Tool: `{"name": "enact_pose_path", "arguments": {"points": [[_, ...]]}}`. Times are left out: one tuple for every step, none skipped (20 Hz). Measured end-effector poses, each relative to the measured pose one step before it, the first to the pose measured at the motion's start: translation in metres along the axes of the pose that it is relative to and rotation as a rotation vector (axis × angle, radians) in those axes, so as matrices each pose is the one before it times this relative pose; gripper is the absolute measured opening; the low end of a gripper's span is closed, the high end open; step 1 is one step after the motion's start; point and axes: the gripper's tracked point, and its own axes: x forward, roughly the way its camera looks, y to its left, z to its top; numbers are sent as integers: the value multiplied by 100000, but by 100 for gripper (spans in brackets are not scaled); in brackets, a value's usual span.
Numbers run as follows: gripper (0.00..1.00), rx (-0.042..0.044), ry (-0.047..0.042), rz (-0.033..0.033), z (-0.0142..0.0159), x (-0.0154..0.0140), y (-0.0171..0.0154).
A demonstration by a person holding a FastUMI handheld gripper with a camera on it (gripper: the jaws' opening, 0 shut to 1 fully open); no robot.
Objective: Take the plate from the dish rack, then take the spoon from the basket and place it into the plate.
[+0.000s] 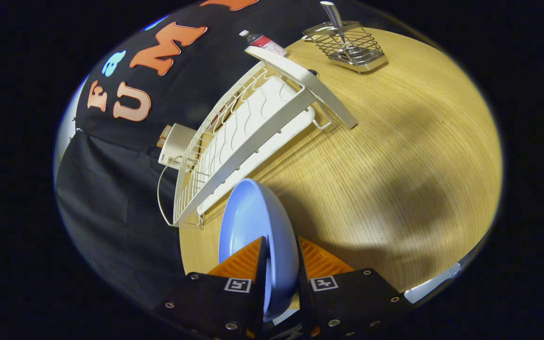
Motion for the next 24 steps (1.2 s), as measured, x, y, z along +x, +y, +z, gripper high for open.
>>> {"name": "enact_pose_path", "arguments": {"points": [[32, -377, -112, -1273, 190, -150, -258], [34, -1824, -22, -2786, 42, -248, -567], [37, -1779, 80, -2078, 135, -195, -502], [39, -833, -159, -841, 101, -168, -95], [41, -609, -326, -555, 173, -268, -126], [43, -813, -300, -291, 232, -336, -122], [48, -721, -544, -136, 332, -363, 32], [50, -1175, -455, -795, 262, -291, -136], [53, -1719, -829, -1409, 376, -342, -311], [55, -1965, -843, -1505, 412, -489, -417], [59, -2009, -1117, -1550, 596, -570, -377], [62, -2035, -1407, -1911, 663, -564, -468], [69, -2068, -1662, -1836, 758, -520, -493], [74, -2225, -1714, -1692, 725, -576, -579], [85, -2031, -2008, -836, 938, -568, -406], [89, -2202, -2525, -1055, 1011, -750, -481], [95, -2965, -2639, -1940, 1102, -525, -708], [97, -3561, -2855, -1932, 1197, -693, -697], [99, -3067, -3469, -1740, 1229, -436, -572], [99, -2074, -4419, -1458, 1468, -587, -526], [99, -1947, -4079, -916, 1439, -367, -411], [99, -2162, -4331, -1019, 1415, -289, -406], [99, -1931, -4530, -896, 1587, -171, -372], [99, -1109, -3996, -32, 1607, -45, -149]]}}
